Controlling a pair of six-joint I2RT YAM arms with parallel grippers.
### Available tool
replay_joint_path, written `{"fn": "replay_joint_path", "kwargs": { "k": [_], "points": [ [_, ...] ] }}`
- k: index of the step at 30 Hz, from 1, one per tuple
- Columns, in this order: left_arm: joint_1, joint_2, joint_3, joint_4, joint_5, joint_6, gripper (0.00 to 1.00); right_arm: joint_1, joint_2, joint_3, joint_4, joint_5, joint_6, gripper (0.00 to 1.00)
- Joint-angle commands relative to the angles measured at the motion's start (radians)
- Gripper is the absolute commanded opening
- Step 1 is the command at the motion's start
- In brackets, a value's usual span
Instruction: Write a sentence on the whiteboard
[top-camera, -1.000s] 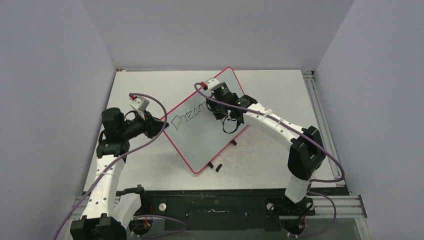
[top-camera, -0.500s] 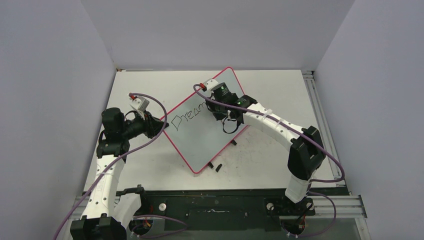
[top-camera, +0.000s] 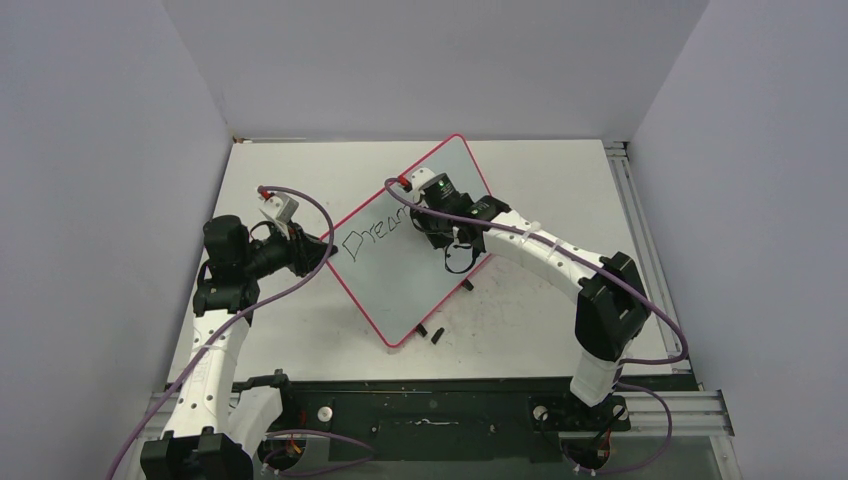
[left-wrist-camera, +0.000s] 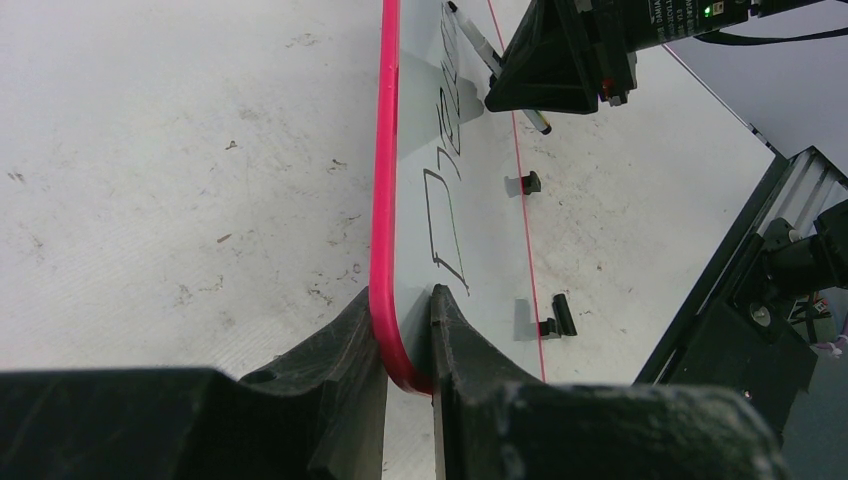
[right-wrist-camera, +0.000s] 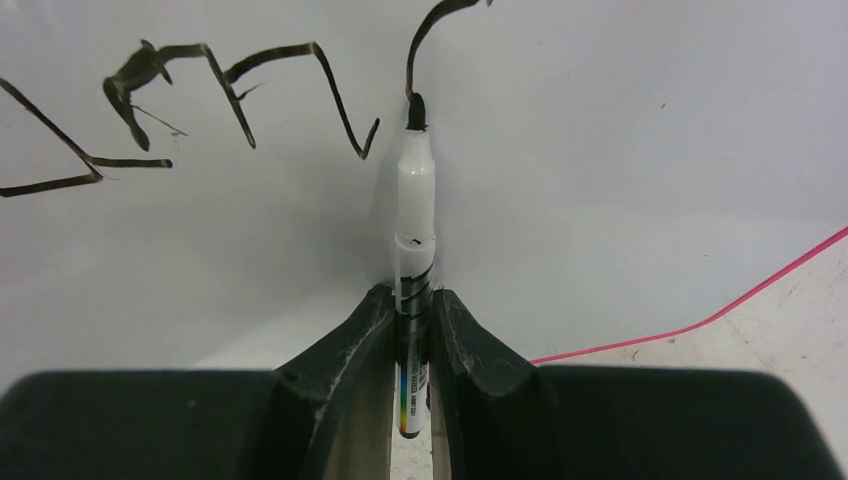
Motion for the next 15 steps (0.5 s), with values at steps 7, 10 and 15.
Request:
{"fn": "replay_joint_path", "kwargs": {
  "k": [7, 10, 15],
  "points": [
    [-0.013, -0.019, -0.004, 0.002, -0.028, 0.122, 0.00, -0.018, -0.039, -0.007, 0.006, 0.045, 0.027, 0.05],
    [-0.013, -0.019, -0.004, 0.001, -0.029, 0.122, 0.00, -0.018, -0.038, -0.017, 0.004, 0.043, 0.028, 0.05],
    [-0.014, -0.019, -0.003, 0.000, -0.029, 0.122, 0.00, -0.022, -0.044, -0.035, 0.005, 0.047, 0.035, 0.05]
  ]
}}
